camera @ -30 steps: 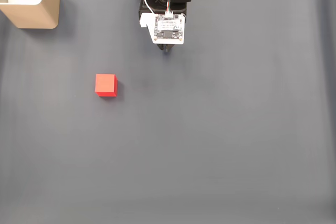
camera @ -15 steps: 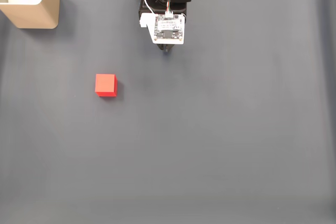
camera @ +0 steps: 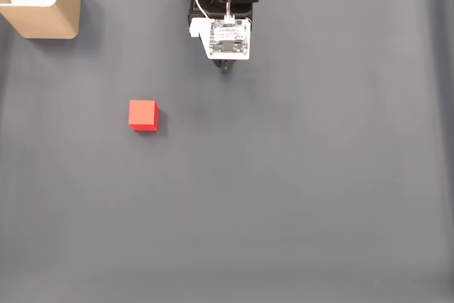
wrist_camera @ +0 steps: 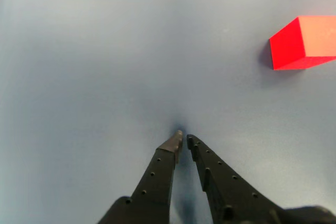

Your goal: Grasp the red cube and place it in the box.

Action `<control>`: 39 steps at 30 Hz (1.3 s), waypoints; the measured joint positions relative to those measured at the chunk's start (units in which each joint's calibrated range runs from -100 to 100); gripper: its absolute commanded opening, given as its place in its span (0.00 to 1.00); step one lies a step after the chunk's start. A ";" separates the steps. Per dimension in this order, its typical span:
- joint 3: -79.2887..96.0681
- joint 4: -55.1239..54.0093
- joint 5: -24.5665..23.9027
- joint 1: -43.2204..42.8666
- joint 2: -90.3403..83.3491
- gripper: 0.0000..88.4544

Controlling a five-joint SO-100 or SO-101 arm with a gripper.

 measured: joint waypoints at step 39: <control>0.00 0.80 2.30 0.82 0.00 0.00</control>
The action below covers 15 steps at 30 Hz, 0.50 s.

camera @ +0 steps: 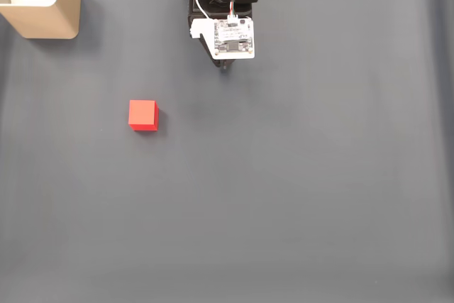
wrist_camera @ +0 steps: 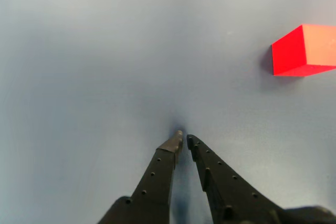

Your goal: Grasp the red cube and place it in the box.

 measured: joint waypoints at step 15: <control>0.00 -9.63 -0.44 1.26 0.61 0.00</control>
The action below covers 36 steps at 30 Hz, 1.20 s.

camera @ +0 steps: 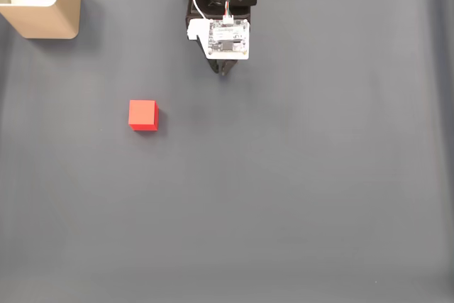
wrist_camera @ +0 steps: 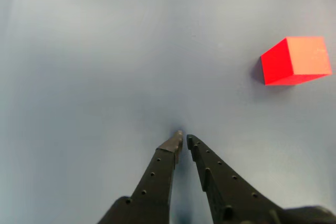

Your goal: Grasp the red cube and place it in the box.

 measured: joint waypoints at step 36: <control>-30.02 -5.73 1.03 4.67 22.75 0.02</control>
